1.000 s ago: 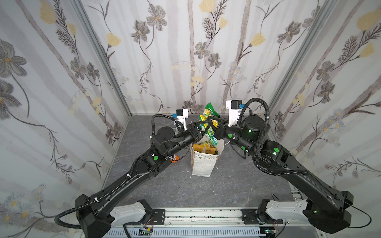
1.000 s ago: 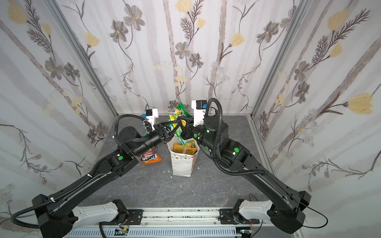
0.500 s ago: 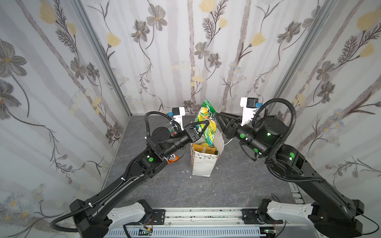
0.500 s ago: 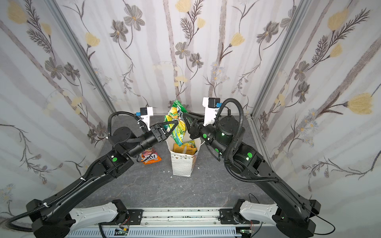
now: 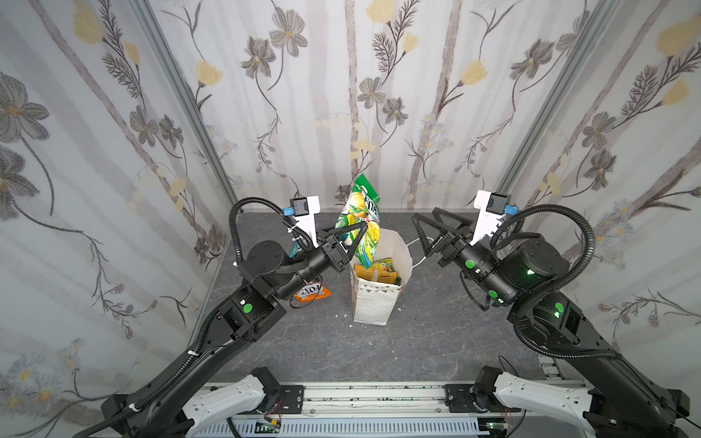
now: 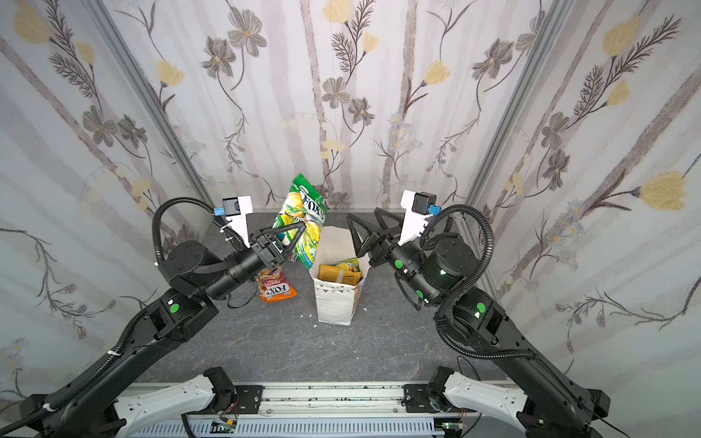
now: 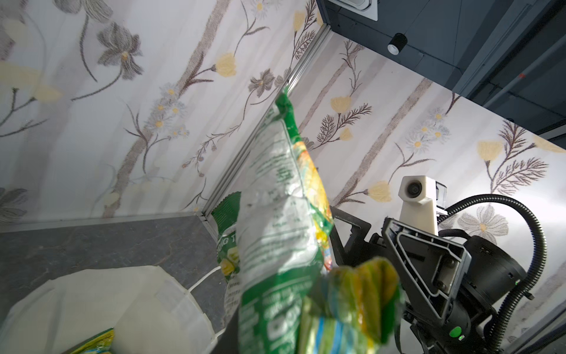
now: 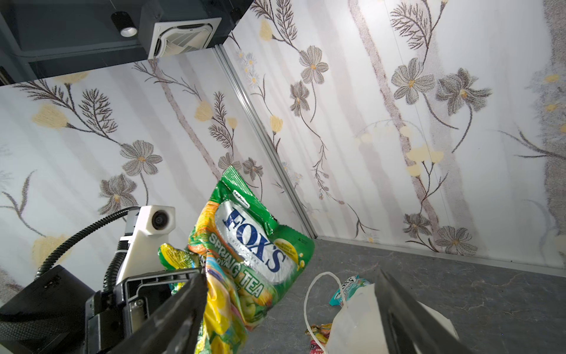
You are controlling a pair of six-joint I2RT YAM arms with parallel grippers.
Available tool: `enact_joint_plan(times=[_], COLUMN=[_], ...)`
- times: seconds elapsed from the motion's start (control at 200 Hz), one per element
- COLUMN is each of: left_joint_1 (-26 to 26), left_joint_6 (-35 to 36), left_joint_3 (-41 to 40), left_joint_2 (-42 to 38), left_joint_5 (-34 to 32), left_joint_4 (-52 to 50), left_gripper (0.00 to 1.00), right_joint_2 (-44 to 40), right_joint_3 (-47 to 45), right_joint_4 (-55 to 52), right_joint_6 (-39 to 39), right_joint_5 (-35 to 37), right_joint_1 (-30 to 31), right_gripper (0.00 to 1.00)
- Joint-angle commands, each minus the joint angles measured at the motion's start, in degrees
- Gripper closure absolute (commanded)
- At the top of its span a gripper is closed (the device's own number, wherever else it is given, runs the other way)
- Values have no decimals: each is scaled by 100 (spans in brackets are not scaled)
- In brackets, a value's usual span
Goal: Take the snacks out of the paper bag
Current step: Pick up the snack from the paper bag, then place the snack at the center of the table.
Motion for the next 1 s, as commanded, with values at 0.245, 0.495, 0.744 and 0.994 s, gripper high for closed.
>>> enact_joint_plan(times=[0.245, 0.495, 0.744, 0.994], left_joint_1=[201, 791, 1583, 2181], left_joint_6=[630, -202, -1324, -2347], left_joint_3=[-776, -1470, -2074, -2703], left_joint_2=[-961, -1454, -1497, -1341], left_joint_5=[-1574, -1774, -1011, -160], left_joint_4=[-527, -860, -820, -708], left_gripper=[72, 72, 72, 73], right_joint_2=[-193, -204, -165, -182], right_joint_3=[-496, -653, -687, -788], right_joint_4=[508, 511, 510, 498], right_joint_6=[-130, -53, -30, 29], right_joint_5=[156, 167, 86, 41], right_joint_1=[-17, -69, -109, -144], right_gripper=[0, 0, 1, 1])
